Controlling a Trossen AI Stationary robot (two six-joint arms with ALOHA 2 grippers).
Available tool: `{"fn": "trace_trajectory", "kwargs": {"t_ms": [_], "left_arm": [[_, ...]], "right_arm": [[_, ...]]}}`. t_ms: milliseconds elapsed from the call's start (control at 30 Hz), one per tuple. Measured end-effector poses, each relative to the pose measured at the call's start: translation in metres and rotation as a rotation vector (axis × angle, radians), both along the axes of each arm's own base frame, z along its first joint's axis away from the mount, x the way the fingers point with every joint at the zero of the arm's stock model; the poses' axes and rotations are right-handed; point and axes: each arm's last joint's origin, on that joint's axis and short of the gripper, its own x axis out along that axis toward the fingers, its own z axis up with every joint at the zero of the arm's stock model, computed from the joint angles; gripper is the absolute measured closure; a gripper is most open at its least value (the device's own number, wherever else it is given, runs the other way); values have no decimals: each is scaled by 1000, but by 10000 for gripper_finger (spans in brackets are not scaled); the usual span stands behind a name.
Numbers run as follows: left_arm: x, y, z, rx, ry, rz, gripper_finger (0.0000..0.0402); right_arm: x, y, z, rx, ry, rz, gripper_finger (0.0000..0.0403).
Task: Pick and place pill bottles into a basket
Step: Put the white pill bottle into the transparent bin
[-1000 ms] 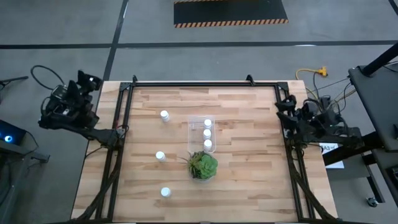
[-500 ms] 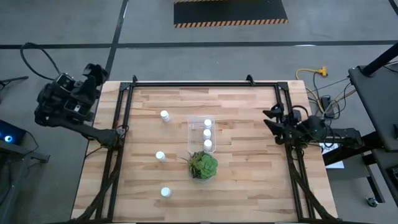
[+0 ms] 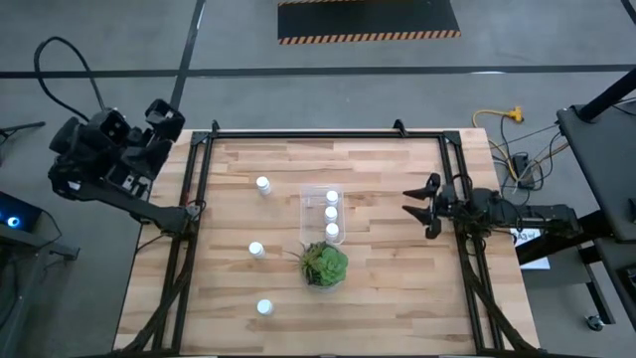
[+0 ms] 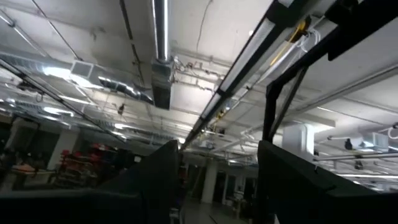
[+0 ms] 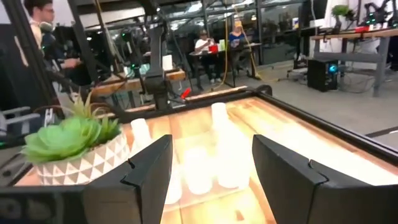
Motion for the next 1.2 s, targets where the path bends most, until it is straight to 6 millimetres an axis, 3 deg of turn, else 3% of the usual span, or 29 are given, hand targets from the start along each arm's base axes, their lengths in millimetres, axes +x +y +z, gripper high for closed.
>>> {"fn": "trace_trajectory", "kwargs": {"t_ms": [200, 667, 933, 1200], "left_arm": [[13, -3, 4, -2, 160, -36, 198], [64, -24, -1, 138, 497, -267, 198], [76, -38, 12, 191, 714, -367, 198], [91, -63, -8, 267, 1104, -447, 198]], "right_arm": [[2, 0, -2, -38, 36, 13, 193], [2, 0, -3, -32, 45, 14, 193], [2, 0, -3, -30, 44, 13, 193], [2, 0, -3, -30, 44, 14, 193]]}}
